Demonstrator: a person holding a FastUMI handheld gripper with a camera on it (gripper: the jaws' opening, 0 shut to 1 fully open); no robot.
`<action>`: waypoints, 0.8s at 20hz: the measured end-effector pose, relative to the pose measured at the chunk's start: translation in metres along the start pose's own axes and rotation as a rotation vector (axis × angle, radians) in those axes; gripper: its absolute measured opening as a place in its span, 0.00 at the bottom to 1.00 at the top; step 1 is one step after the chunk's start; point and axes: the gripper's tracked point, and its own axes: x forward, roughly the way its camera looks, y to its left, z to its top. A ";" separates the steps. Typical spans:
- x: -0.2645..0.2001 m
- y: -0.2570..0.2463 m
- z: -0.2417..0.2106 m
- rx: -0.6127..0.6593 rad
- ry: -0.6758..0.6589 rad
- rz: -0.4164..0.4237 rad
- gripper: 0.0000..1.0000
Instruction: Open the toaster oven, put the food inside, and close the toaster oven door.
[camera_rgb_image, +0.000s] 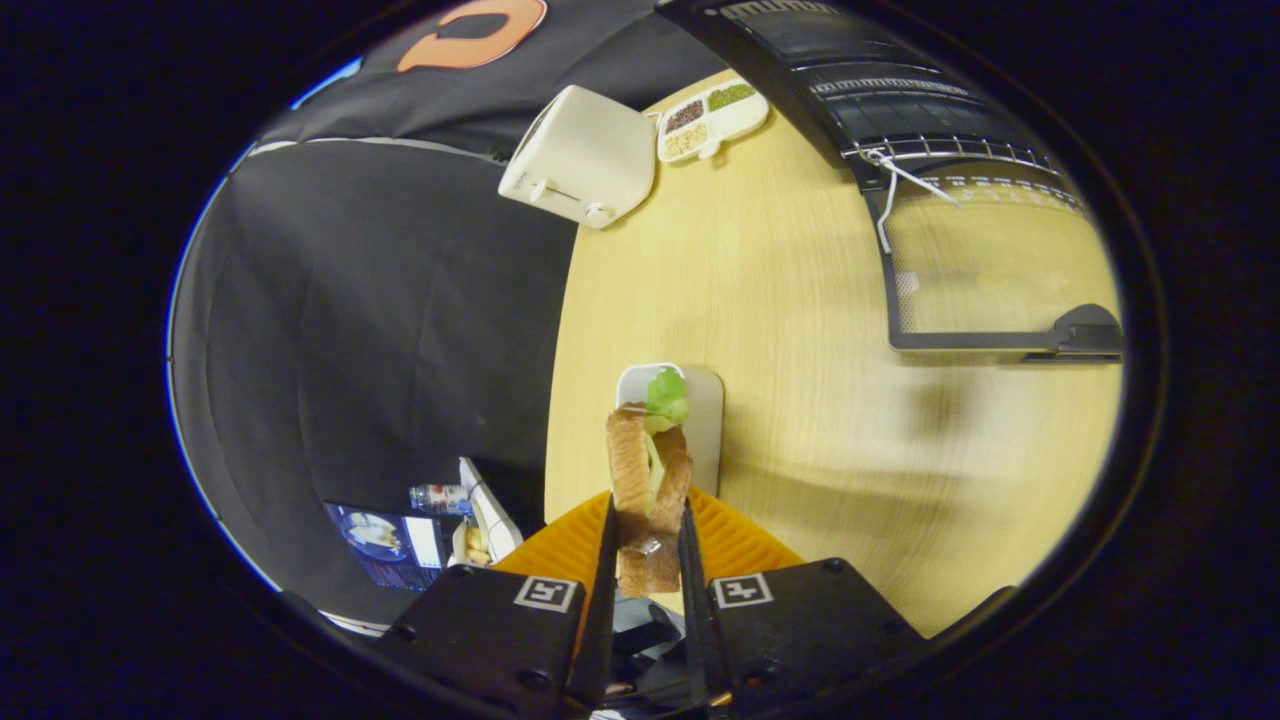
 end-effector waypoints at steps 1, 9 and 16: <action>-0.004 0.002 0.001 -0.005 -0.002 0.004 0.36; -0.065 0.028 0.009 0.005 -0.081 0.077 0.35; -0.160 -0.002 0.051 0.110 -0.308 0.080 0.35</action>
